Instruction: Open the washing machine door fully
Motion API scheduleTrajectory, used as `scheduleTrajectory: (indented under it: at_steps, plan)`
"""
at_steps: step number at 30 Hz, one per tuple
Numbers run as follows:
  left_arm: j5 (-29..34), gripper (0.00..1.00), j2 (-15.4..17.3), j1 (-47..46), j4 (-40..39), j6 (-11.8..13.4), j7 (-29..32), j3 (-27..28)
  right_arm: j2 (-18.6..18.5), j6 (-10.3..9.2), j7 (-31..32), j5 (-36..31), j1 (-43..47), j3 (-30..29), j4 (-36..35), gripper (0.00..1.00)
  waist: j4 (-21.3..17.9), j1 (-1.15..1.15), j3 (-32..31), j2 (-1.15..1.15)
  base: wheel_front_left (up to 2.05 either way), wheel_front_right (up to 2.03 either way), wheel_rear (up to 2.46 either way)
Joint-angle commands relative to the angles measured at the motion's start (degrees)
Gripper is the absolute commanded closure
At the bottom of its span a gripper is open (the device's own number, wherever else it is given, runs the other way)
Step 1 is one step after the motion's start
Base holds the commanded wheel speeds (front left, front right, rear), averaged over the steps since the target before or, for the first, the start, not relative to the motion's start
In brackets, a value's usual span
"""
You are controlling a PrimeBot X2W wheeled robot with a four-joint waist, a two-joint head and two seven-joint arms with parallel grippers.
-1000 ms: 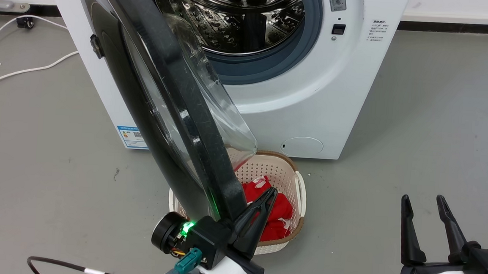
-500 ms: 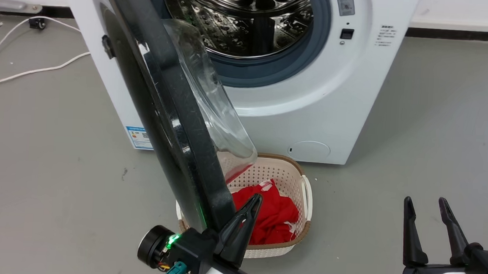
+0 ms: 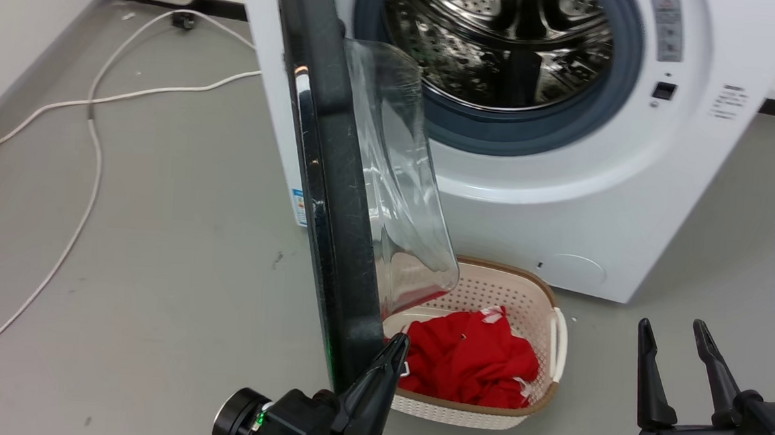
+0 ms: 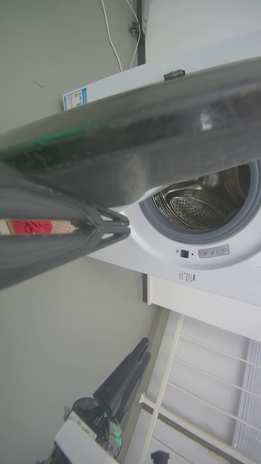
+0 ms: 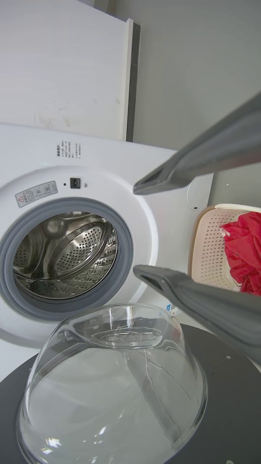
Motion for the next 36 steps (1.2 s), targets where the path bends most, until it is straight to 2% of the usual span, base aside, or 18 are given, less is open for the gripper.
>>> scheduleTrajectory:
  at_steps: [1, 6, 10, 19, 28, 29, 36]
  plan:
    - [-0.1, 1.0, 1.03, 0.46, 0.3, 1.39, -0.17, 1.64, 0.1, -0.04, -0.08, -0.2, 0.51, 0.14, 0.13, 0.0, 3.26, 0.0, -0.28, 0.0, 0.0, 0.0, 0.0]
    - [-0.4, 1.0, 1.73, 1.1, 0.45, 2.59, -0.68, 3.47, 0.1, -0.04, -0.03, -0.38, 0.46, 0.31, 0.29, 0.0, 6.48, 0.0, -0.21, 0.0, 0.0, 0.0, 0.0]
    - [-0.48, 1.0, 2.31, 1.43, 0.59, 3.67, -1.15, 4.92, 0.1, -0.04, 0.03, -0.45, 0.4, 0.27, 0.36, 0.0, 7.65, 0.0, -0.15, 0.0, 0.0, 0.0, 0.0]
    - [-1.96, 1.0, 4.97, 1.24, 1.49, 7.44, -3.23, 12.51, 0.1, -0.04, 0.44, -0.94, 0.13, 0.2, -0.23, 0.0, 8.82, 0.0, 0.75, 0.0, 0.0, 0.0, 0.0]
    - [-6.03, 1.0, 8.09, -3.39, 7.29, 8.51, -6.26, 21.76, 0.11, -0.04, 1.69, -2.17, -1.38, -0.06, -1.46, 0.0, 8.24, 0.0, 3.25, 0.0, 0.0, 0.0, 0.0]
    - [-7.32, 1.0, 9.06, -4.94, 9.71, 8.8, -7.28, 24.87, 0.1, -0.04, 1.88, -2.42, -1.9, -0.15, -1.78, 0.0, 7.83, 0.0, 3.96, 0.0, 0.0, 0.0, 0.0]
    - [-10.32, 1.0, 12.01, -8.91, 15.85, 8.04, -8.75, 30.91, 0.11, -0.04, 2.41, -2.75, -2.24, -0.25, -2.12, 0.0, 7.19, 0.0, 5.18, 0.0, 0.0, 0.0, 0.0]
